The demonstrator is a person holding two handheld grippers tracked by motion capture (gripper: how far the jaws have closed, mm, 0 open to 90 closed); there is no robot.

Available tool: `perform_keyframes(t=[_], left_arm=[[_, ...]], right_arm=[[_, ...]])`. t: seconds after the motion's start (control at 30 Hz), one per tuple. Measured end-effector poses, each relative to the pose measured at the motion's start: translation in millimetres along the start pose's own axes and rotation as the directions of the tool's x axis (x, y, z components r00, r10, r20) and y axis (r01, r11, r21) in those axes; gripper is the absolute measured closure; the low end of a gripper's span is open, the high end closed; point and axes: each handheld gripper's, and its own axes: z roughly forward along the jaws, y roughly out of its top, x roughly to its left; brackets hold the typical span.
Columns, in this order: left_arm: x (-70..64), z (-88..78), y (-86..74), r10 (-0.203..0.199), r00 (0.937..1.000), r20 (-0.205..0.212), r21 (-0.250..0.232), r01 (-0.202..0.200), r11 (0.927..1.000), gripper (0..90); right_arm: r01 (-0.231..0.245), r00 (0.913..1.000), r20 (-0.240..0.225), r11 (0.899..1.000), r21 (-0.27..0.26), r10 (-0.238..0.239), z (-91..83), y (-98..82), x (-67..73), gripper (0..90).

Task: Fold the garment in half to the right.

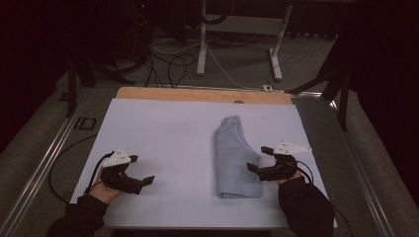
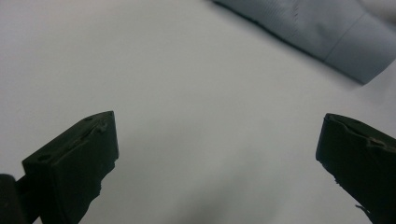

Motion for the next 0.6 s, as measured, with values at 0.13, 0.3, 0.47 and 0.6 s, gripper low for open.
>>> perform_keyframes(t=[0.13,0.3,0.47,0.6], left_arm=[[2.0,-6.3,-12.5,-0.009,0.9996,-0.026,-0.009,0.009,0.9999,0.0],[3.5,-14.3,-24.4,-0.036,0.998,-0.051,-0.032,0.034,0.9989,0.0],[3.3,-19.2,-34.0,-0.049,0.9959,-0.075,-0.033,0.047,0.9984,0.0],[1.4,-22.8,-41.7,-0.042,0.9942,-0.099,-0.019,0.04,0.999,0.0]], right_arm=[[-0.013,0.9995,0.03,1.0,0.016,0.012,-7.2,-13.5,-2.5,10.5],[-0.031,0.9984,0.048,0.999,0.014,0.03,-14.6,-26.3,-1.4,10.5],[-0.035,0.9977,0.059,0.999,0.003,0.035,-20.0,-38.3,2.5,10.6],[-0.043,0.9969,0.066,0.999,0.005,0.043,-24.0,-44.8,4.0,10.6]])
